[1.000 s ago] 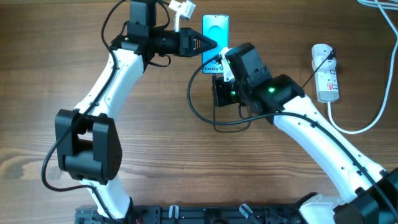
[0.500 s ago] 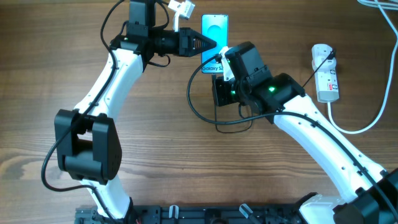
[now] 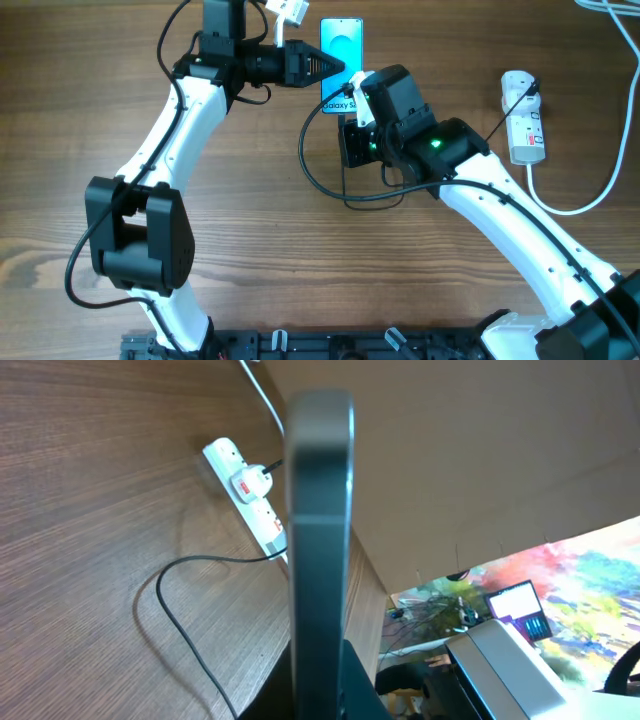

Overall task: Plug charger to phone and switch on socket
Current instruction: 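Open the right gripper and withdraw it from the plugged phone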

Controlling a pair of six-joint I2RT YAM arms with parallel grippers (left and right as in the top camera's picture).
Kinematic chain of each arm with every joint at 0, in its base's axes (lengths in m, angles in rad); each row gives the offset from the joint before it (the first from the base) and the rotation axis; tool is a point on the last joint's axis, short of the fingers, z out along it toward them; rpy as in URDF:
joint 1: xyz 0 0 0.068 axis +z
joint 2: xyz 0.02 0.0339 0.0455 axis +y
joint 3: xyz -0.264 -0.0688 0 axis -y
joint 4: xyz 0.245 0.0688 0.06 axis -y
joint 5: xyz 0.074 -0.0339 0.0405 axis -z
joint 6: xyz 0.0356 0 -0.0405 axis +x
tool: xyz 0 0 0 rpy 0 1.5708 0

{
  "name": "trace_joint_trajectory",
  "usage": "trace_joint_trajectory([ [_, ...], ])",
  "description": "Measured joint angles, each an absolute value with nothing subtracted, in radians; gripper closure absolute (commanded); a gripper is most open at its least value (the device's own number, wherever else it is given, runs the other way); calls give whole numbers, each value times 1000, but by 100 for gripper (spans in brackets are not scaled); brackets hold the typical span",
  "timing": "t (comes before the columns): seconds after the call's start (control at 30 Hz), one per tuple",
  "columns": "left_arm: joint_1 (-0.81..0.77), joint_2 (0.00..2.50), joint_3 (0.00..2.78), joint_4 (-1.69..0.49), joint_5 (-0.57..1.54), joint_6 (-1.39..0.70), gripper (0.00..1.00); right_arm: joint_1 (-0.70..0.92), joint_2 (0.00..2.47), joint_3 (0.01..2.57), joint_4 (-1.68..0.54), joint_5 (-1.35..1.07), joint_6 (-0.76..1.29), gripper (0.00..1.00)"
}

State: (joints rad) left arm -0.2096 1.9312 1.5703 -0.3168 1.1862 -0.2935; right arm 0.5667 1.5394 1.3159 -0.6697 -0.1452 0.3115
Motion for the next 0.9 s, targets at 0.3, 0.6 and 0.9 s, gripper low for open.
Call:
trace_joint_trajectory([
  [0.3,-205,1930,1578,-318,1171,-294,96,572,1545,1316,-641,-117,286,95],
  [0.6,-187,1921,1591,-317,1160,-297,96,577,1554,1316,-582,-107,263,91],
  [0.9,-193,1921,1588,-339,1168,-302,96,575,1554,1319,-531,-78,255,74],
])
